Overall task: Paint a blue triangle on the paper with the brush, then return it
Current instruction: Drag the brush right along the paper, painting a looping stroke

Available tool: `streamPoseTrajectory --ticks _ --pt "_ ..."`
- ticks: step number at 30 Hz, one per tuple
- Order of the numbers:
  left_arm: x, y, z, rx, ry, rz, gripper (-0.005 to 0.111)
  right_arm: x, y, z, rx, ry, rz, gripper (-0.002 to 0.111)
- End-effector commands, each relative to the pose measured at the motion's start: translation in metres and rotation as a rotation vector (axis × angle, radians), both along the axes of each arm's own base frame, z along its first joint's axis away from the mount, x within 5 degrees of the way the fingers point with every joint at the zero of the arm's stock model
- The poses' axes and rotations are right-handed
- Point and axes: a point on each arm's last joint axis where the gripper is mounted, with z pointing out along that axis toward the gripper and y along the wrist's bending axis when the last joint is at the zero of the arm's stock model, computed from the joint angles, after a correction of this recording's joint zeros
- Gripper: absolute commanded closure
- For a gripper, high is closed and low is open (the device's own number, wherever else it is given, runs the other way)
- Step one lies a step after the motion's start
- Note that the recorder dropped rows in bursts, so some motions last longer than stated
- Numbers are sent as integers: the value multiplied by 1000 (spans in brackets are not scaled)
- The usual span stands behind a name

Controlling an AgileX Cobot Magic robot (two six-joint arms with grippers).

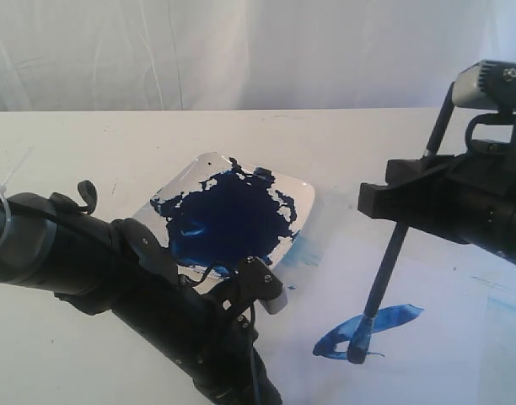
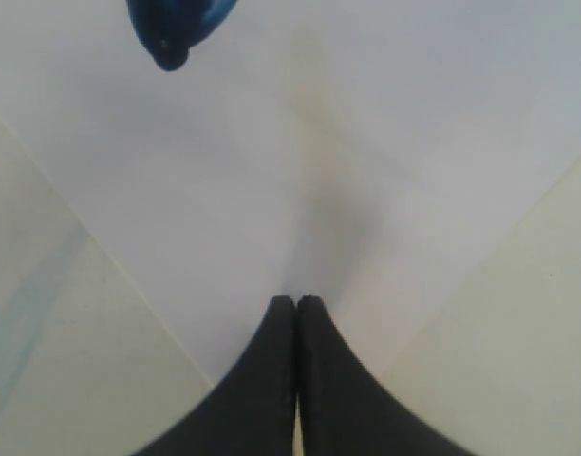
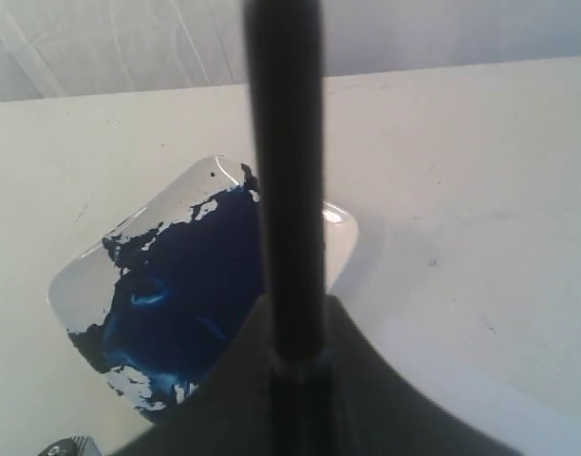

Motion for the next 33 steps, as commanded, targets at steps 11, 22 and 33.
streamPoseTrajectory --ticks 11,22,33 --pt "-5 0 -2 2 37 -12 107 25 29 -11 -4 35 13 108" --pt "-5 0 -2 2 37 -12 107 24 31 -12 -31 34 52 108" --pt "-5 0 -2 2 37 -12 107 20 27 -24 -53 65 46 108"
